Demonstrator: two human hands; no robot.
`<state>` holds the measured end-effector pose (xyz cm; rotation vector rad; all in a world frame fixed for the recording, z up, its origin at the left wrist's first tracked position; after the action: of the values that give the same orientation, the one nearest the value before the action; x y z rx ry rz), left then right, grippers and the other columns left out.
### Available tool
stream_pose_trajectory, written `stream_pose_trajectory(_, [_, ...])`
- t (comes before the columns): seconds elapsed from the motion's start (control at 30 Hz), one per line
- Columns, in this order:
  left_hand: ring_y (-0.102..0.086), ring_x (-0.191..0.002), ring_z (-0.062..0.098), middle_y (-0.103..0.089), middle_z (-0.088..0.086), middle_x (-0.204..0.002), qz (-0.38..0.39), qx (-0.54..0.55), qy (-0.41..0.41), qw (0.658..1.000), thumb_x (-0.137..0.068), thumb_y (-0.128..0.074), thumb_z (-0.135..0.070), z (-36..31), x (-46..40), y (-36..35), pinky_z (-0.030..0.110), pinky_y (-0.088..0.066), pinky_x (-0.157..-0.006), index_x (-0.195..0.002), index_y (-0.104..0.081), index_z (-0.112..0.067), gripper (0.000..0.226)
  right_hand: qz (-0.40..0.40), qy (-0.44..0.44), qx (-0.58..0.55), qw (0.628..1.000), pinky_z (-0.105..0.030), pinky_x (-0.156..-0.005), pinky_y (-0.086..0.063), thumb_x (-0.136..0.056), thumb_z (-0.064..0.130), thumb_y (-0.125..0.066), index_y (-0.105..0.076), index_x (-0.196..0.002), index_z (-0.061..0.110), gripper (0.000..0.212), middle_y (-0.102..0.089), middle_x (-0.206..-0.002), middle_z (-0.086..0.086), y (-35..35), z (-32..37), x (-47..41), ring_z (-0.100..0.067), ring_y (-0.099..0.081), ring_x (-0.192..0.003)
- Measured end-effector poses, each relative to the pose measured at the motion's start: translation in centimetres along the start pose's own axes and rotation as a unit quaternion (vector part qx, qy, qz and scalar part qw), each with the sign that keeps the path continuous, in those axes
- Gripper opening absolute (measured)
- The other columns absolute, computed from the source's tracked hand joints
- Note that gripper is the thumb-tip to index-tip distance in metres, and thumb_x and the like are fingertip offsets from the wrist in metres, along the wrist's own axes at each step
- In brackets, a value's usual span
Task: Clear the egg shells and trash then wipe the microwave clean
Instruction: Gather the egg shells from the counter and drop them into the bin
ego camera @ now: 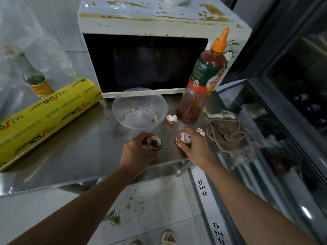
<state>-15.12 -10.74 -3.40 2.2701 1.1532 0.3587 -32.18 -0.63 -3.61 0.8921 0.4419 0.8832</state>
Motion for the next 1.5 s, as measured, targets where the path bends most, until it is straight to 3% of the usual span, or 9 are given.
stream_pose_trajectory(0.37, [-0.057, -0.082, 0.005, -0.062, -0.010, -0.089, 0.023, -0.019, 0.012, 1.000, -0.070, -0.078, -0.012, -1.6, -1.0, -2.6, 0.001, -0.036, -0.067, -0.104, -0.065, -0.018, 0.037, 0.026, 0.024, -0.026, 0.999, -0.032, -0.075, -0.049, -0.078, 0.015, -0.072, -0.056, -0.104, 0.014, 0.031, -0.054, -0.088, 0.004, -0.3, -0.6, -0.2, -0.019, -0.058, -0.088])
stream_pose_trajectory(0.47, [-0.061, -0.081, 0.011, -0.063, -0.009, -0.086, 0.020, -0.018, 0.014, 1.000, -0.069, -0.078, -0.010, -2.3, -1.6, -3.4, 0.013, -0.043, -0.069, -0.101, -0.066, -0.015, 0.034, 0.011, 0.025, -0.038, 0.999, -0.023, -0.073, -0.044, -0.079, 0.017, -0.072, -0.057, -0.104, 0.016, 0.030, -0.058, -0.090, 0.003, 1.0, -1.1, -0.4, -0.016, -0.056, -0.089])
stream_pose_trajectory(0.63, [-0.061, -0.076, 0.013, -0.067, -0.002, -0.085, 0.018, -0.005, 0.015, 1.000, -0.067, -0.078, -0.012, -4.3, -2.8, -5.8, 0.006, -0.039, -0.059, -0.097, -0.066, -0.012, 0.032, -0.053, -0.005, -0.043, 0.998, -0.012, -0.063, -0.036, -0.075, 0.019, -0.076, -0.060, -0.106, 0.016, 0.036, -0.065, -0.090, 0.002, 6.4, -3.5, -0.9, -0.010, -0.057, -0.079])
stream_pose_trajectory(0.7, [-0.062, -0.076, 0.012, -0.068, -0.001, -0.086, 0.017, 0.000, 0.012, 1.000, -0.066, -0.080, -0.014, -5.4, -3.4, -6.9, 0.007, -0.042, -0.062, -0.097, -0.066, -0.011, 0.034, -0.069, -0.015, -0.051, 0.996, -0.015, -0.067, -0.040, -0.071, 0.018, -0.078, -0.061, -0.105, 0.015, 0.038, -0.065, -0.087, 0.002, 8.3, -4.7, -1.2, -0.012, -0.058, -0.079])
stream_pose_trajectory(0.8, [-0.066, -0.078, 0.015, -0.070, -0.001, -0.087, 0.022, -0.003, 0.002, 1.000, -0.064, -0.082, -0.021, -7.0, -4.4, -8.9, 0.024, -0.051, -0.068, -0.096, -0.065, -0.013, 0.037, -0.089, -0.017, -0.050, 0.995, -0.024, -0.074, -0.046, -0.070, 0.018, -0.079, -0.061, -0.104, 0.016, 0.038, -0.065, -0.087, 0.001, 10.3, -6.2, -1.8, -0.018, -0.061, -0.083])
stream_pose_trajectory(0.9, [-0.064, -0.079, 0.013, -0.067, -0.005, -0.087, 0.021, -0.010, -0.008, 1.000, -0.063, -0.083, -0.026, -8.8, -5.4, -10.7, 0.023, -0.049, -0.069, -0.096, -0.065, -0.016, 0.039, -0.096, -0.015, -0.058, 0.994, -0.032, -0.078, -0.050, -0.072, 0.019, -0.077, -0.060, -0.106, 0.018, 0.039, -0.068, -0.090, 0.001, 11.3, -7.2, -2.3, -0.018, -0.062, -0.085])
stream_pose_trajectory(1.1, [-0.065, -0.089, 0.018, -0.070, 0.001, -0.099, 0.043, -0.026, 0.010, 0.999, -0.067, -0.081, -0.020, -9.1, -6.4, -14.3, 0.033, -0.053, -0.080, -0.104, -0.065, -0.016, 0.041, -0.092, 0.009, -0.080, 0.993, -0.008, -0.068, -0.043, -0.073, 0.021, -0.077, -0.060, -0.102, 0.020, 0.034, -0.065, -0.088, 0.008, 11.7, -8.6, -3.2, -0.006, -0.059, -0.080])
stream_pose_trajectory(1.27, [-0.063, -0.090, 0.017, -0.069, 0.002, -0.098, 0.043, -0.053, 0.017, 0.998, -0.068, -0.080, -0.017, -8.7, -6.6, -15.0, 0.024, -0.048, -0.076, -0.105, -0.064, -0.017, 0.040, -0.094, 0.028, -0.076, 0.992, -0.031, -0.082, -0.052, -0.072, 0.023, -0.078, -0.058, -0.107, 0.017, 0.041, -0.067, -0.098, 0.002, 11.6, -9.2, -3.5, -0.014, -0.061, -0.090])
stream_pose_trajectory(1.5, [-0.059, -0.083, 0.011, -0.064, -0.005, -0.093, 0.042, -0.056, 0.040, 0.997, -0.068, -0.080, -0.018, -8.1, -6.6, -14.3, 0.021, -0.048, -0.071, -0.103, -0.061, -0.020, 0.039, -0.088, 0.037, -0.090, 0.991, -0.038, -0.083, -0.052, -0.073, 0.023, -0.078, -0.058, -0.108, 0.017, 0.041, -0.066, -0.099, 0.000, 11.4, -9.0, -3.7, -0.016, -0.061, -0.093])
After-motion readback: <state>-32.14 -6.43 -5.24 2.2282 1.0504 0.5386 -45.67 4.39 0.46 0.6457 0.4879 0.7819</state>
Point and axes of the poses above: each hand's wrist, its own x-axis away from the middle knuckle, its own y-axis out of the back of the hand, z = x × y, the point moved 8 cm from there along -x, towards the middle knuckle
